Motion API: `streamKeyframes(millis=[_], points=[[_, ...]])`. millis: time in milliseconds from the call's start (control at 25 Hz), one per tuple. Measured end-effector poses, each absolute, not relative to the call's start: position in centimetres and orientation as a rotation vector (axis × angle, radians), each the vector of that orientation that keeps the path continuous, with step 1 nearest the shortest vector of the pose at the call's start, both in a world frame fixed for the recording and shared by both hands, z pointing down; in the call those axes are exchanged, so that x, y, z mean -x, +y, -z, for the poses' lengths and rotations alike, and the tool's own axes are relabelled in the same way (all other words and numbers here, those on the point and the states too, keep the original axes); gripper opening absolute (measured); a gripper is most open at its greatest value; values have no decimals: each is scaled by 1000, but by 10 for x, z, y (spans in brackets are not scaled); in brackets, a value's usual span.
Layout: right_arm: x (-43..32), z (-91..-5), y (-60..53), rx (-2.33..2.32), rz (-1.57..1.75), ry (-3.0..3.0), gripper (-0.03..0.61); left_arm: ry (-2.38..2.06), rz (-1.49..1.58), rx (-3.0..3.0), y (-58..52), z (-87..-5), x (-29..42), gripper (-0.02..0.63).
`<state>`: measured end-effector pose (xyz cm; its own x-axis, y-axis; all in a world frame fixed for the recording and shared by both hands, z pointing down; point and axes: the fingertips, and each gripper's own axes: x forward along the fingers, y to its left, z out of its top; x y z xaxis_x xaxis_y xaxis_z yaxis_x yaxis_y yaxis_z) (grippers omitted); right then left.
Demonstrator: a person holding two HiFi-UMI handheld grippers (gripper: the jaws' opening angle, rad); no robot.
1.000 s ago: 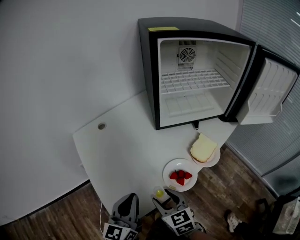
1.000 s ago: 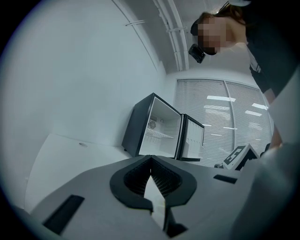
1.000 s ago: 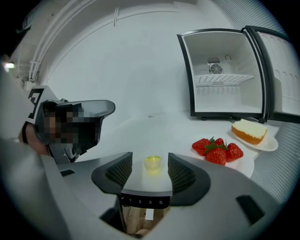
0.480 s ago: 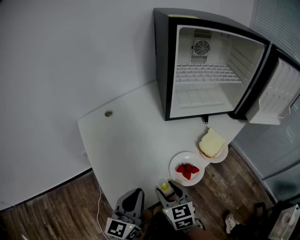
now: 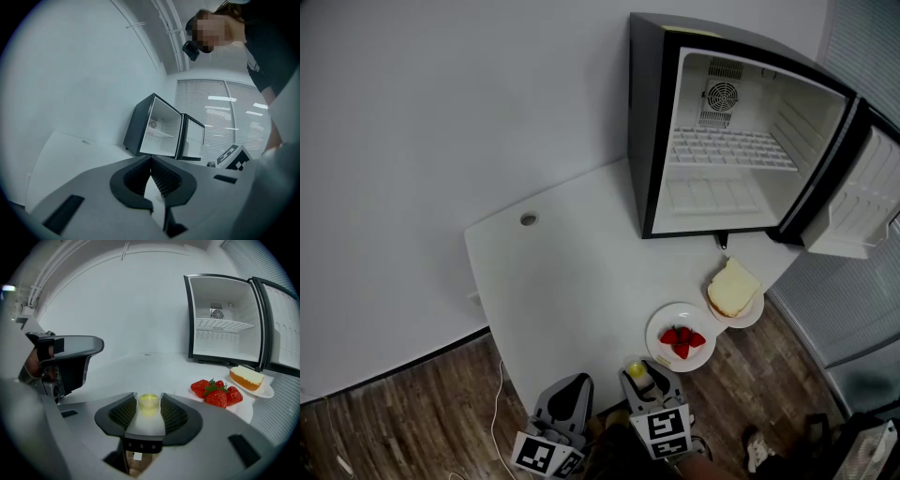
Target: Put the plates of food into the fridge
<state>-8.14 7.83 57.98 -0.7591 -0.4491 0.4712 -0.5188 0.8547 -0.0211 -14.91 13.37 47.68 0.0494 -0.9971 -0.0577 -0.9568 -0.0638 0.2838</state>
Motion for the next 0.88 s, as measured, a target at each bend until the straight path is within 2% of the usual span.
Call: streamKeyframes(millis=[360,880], points=[[75,-569,76,-723,-153,-2599,152,-2007,334,-2152,128,-477,150,8],[47,-507,20,-910,-133,-2651,152,-1889,357,-2286,60,-443,137,8]])
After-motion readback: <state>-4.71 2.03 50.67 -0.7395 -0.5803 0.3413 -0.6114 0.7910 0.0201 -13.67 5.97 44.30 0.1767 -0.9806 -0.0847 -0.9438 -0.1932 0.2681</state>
